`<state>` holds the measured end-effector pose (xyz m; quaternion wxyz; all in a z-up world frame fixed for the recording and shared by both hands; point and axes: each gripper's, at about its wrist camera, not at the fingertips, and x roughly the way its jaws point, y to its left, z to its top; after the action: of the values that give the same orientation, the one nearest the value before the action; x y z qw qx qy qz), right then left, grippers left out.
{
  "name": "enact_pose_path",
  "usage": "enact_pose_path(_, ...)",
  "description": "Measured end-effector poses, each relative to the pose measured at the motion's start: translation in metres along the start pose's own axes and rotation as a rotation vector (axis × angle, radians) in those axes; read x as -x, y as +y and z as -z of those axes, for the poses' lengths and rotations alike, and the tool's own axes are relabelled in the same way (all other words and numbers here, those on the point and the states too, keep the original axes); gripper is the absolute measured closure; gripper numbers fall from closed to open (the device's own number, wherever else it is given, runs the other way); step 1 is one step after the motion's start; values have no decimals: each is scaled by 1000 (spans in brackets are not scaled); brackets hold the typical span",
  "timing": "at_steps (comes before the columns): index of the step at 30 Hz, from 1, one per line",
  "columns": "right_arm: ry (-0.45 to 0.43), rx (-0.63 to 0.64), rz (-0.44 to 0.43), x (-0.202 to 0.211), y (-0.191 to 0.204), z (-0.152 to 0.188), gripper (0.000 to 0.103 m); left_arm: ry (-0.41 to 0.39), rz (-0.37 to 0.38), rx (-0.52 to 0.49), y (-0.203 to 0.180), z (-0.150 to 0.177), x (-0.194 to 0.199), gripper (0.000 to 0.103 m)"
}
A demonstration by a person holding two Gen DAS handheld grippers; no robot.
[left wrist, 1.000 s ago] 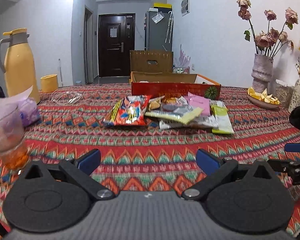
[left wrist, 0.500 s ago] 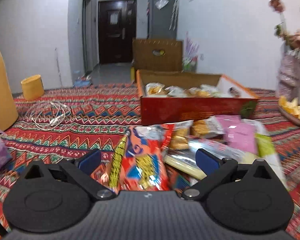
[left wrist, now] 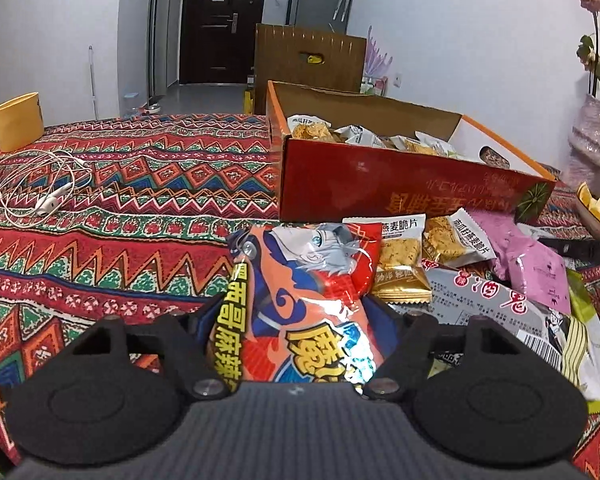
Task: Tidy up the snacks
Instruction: 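Grasp the red-blue chip bag with the left tool while the right tool grasps a clear cracker packet, then lift both held packets and carry them over the cardboard box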
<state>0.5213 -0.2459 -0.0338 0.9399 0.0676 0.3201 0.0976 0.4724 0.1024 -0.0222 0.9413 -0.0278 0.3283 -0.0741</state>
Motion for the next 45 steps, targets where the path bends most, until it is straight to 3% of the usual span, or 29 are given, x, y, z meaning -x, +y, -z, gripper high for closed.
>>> enact_pose_path(3,-14,-11,-12,1,-2,2,58,-9,-1,-12,-2,2,0,30)
enact_pose_path(6,-29,-27,-5,5,-6,2,65,-7,0,27,-2,-1,4,47)
enact_pose_path(8,-44,-34,1,11,-8,2,66,-22,41,7,-6,-1,12,48)
enact_pose_path(11,-97,-12,25,30,-5,-1,66,-61,5,-25,-16,-2,32,48)
enact_pose_path(18,-205,101,-15,126,15,7,66,-130,3,-16,-42,10,119,48)
enact_pose_path(25,-146,80,-91,211,25,76,66,-174,35,34,-74,62,203,47)
enact_pose_path(28,-97,62,-92,235,29,113,66,-171,80,52,-81,82,232,47)
enact_pose_path(33,-34,93,-77,262,38,157,66,-153,81,45,-88,106,258,47)
enact_pose_path(38,-31,86,-74,276,39,171,66,-130,87,47,-95,122,270,47)
enact_pose_path(45,-64,94,-90,285,41,169,66,-136,88,34,-98,120,274,47)
